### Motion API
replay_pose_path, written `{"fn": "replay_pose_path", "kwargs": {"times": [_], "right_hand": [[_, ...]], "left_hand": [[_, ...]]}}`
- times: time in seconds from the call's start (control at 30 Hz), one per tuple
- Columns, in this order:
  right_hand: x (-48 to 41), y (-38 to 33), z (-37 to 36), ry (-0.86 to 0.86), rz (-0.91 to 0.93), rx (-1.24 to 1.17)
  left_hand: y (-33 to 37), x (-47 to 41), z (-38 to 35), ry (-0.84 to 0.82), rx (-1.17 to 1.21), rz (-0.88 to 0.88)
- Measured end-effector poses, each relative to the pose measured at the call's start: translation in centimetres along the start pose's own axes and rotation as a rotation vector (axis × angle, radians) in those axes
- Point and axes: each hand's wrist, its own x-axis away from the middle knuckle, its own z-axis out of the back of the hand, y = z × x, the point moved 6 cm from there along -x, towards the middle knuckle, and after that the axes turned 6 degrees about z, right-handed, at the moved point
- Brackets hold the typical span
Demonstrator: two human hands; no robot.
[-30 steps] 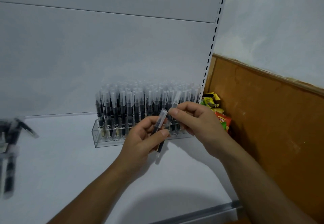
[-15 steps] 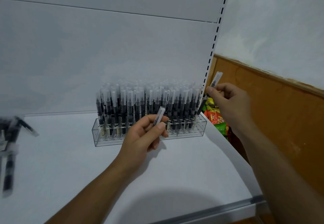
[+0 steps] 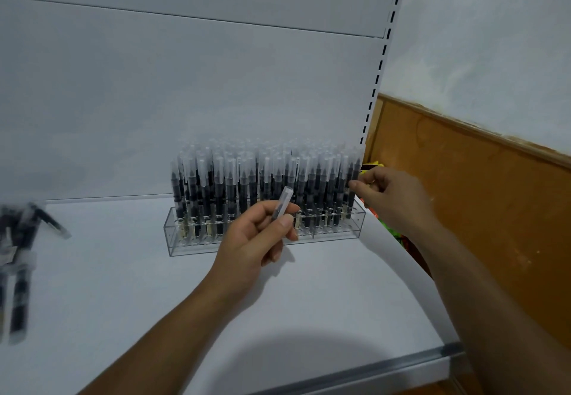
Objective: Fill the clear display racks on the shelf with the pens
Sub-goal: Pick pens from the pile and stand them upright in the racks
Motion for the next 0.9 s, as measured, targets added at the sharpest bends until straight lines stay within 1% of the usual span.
{"fn": "replay_pose_path", "kwargs": {"times": [0.2,0.37,0.43,0.47,0.5,0.53,0.6,0.63,0.67,0.73,0.9], "right_hand": [[0.1,-0.1,-0.2,-0.078,-0.033,0.079],[0.5,-0.3,-0.1,-0.106,-0.047,0.166],[1.1,-0.4,0.5,-0.094,-0.051,0.215],[1.5,-0.7,0.8,-0.065,-0.047,0.196],[2.1,-1.2,1.0,-0.036,-0.039,0.116],[2.7,-2.1,0.8,-0.024,-0.024,-0.025],[4.0,-5.3,-0.1,-0.097,0.03,-0.363],[4.6,-6.9,-0.8,-0.153,0.07,-0.475],[4.9,-8.4,-1.4,-0.196,0.111,-0.531],[5.2,-10.7,-2.1,-0.231,0.175,-0.567],[4.5,-12.9,-2.8,-0.224,0.162,-0.693]], "left_hand": [[0.1,0.0,-0.1,-0.006,-0.012,0.0],[0.2,0.2,-0.1,-0.005,0.005,-0.003],[0.2,0.2,-0.2,-0.004,0.013,-0.003],[0.2,0.2,-0.2,-0.004,0.013,-0.005],[0.3,0.2,-0.2,-0.003,0.008,-0.008],[0.3,0.2,-0.2,0.0,-0.002,-0.013],[0.5,0.3,-0.3,0.012,-0.026,-0.029],[0.5,0.3,-0.4,0.019,-0.043,-0.04],[0.6,0.4,-0.5,0.023,-0.067,-0.053],[0.6,0.8,-0.6,0.024,-0.11,-0.073],[1.8,1.1,0.8,0.06,-0.217,-0.114]]}}
